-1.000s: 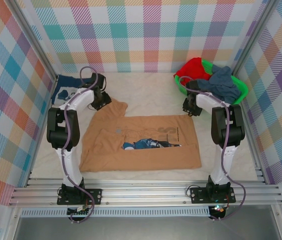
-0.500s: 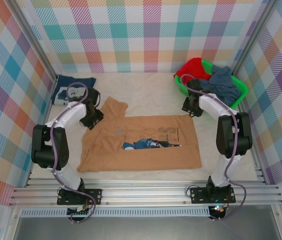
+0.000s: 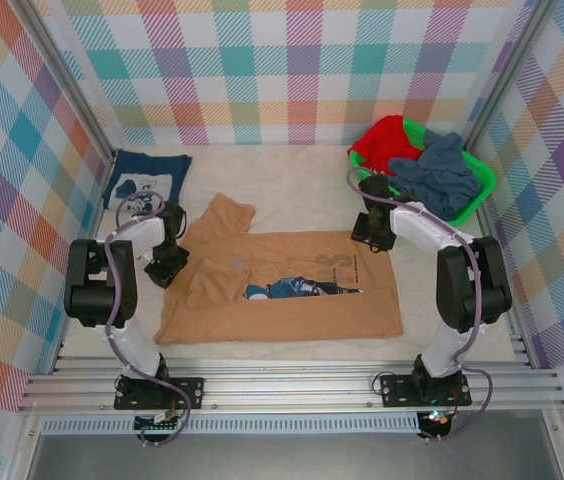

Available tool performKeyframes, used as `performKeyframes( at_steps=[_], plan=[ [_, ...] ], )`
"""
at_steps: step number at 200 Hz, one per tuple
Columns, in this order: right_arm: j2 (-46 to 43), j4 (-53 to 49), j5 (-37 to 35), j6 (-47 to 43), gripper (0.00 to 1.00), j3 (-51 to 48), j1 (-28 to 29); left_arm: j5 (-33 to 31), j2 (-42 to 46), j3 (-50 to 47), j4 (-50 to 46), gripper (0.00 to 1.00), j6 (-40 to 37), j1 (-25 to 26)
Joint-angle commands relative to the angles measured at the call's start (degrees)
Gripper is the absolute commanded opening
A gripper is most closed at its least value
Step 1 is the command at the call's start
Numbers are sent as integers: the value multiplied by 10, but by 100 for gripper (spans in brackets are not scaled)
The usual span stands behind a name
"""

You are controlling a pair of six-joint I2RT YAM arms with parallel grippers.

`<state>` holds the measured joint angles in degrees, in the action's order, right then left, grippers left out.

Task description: Fold and stack the t-shirts

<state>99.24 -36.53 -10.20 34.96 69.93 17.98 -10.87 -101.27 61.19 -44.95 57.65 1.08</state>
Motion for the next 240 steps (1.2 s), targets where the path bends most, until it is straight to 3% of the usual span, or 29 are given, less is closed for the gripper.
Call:
performKeyframes(
  at_steps=[1, 35, 82, 132, 169, 240],
  plan=[
    [-14, -7, 10, 14, 49, -7, -1, -40, -8, -15, -9, 40, 19, -33],
    [-7, 0, 21, 30, 49, -9, 0, -75, -27, 34, -43, 40, -24, -74],
    [38, 9, 27, 28, 49, 33, -1, -53, -46, 78, -28, 40, -99, -86],
    [135, 22, -25, 11, 43, 127, 6, -65, 33, 147, -38, 45, -136, -8],
    [206, 3, -51, -4, 41, 190, 4, -37, 24, 201, -9, 45, -140, 31],
    [249, 6, -41, 13, 36, 216, 2, -11, 11, 245, 12, 43, -155, 51]
  ],
)
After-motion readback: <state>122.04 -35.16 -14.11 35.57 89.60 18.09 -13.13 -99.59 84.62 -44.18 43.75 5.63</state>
